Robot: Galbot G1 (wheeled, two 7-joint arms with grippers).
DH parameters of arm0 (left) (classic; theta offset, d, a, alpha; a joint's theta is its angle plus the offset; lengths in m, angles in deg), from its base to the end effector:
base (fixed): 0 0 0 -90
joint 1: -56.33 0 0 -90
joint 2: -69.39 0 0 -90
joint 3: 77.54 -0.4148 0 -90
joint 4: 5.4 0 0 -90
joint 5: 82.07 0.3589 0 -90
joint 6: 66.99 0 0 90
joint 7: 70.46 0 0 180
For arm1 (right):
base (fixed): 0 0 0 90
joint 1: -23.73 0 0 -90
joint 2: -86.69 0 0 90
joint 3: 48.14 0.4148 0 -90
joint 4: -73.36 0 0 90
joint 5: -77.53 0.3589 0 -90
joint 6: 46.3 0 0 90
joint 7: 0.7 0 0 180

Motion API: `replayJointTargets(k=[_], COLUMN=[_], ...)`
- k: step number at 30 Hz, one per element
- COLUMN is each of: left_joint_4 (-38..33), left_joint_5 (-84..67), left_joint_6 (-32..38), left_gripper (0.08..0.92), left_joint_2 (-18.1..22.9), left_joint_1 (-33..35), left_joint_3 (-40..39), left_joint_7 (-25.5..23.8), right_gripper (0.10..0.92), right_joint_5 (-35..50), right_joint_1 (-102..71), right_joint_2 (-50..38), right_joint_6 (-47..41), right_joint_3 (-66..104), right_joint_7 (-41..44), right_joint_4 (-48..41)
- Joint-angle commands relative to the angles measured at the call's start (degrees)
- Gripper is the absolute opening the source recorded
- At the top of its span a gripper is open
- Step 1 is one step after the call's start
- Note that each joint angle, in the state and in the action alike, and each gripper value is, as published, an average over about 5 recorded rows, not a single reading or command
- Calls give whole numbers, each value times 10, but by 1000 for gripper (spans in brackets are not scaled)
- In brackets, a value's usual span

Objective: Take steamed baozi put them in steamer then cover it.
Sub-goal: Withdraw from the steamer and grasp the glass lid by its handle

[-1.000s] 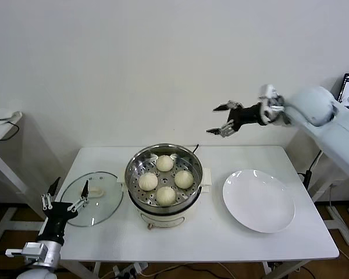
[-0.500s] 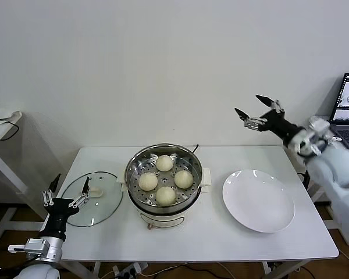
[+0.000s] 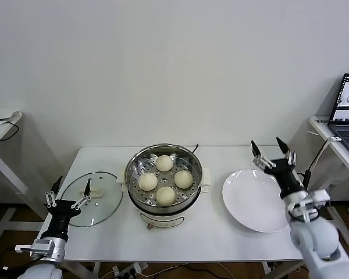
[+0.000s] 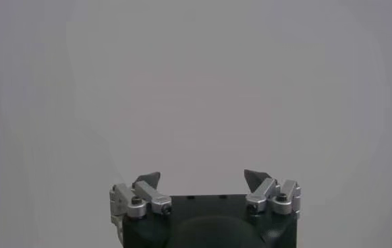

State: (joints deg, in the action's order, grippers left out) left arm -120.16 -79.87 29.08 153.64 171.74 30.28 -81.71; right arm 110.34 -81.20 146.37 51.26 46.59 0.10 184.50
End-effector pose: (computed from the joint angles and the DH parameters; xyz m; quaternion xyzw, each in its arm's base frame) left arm 0.1716 0.1257 -0.3618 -0.0152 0.9893 0.1400 0.0385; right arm 0.2625 -0.1679 -0.3105 -0.0644 0.9911 0.0247 0.1141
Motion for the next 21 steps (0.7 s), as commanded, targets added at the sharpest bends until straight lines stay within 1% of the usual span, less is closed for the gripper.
replayJointTargets(k=[1,6,9,15,21], left_joint_4=[36,93,113,138,171], left_joint_5=[147,340,435,577,698], left_joint_6=[38,115,156,185,192], left_gripper=[823,823,823,823,823], left_joint_2=[-8,-24,-35,-44,-47], left_joint_1=[4,6,15,25,11], left_joint_3=[-2,4,6,11,17], left_joint_7=[26,66,95,142,179], right_gripper=[823,823,823,823,823], right_joint_5=[-74,-71,-71,-71,-71], right_joint_1=[-131,-134,-132,-122,-114], right_joint_2=[134,146,147,148,149], right_joint_6=[102,104,103,100,100], right_joint_3=[33,30,28,22,19], right_joint_7=[-15,-13,-12,-10,-8], right_joint_4=[13,6,4,-5,-17])
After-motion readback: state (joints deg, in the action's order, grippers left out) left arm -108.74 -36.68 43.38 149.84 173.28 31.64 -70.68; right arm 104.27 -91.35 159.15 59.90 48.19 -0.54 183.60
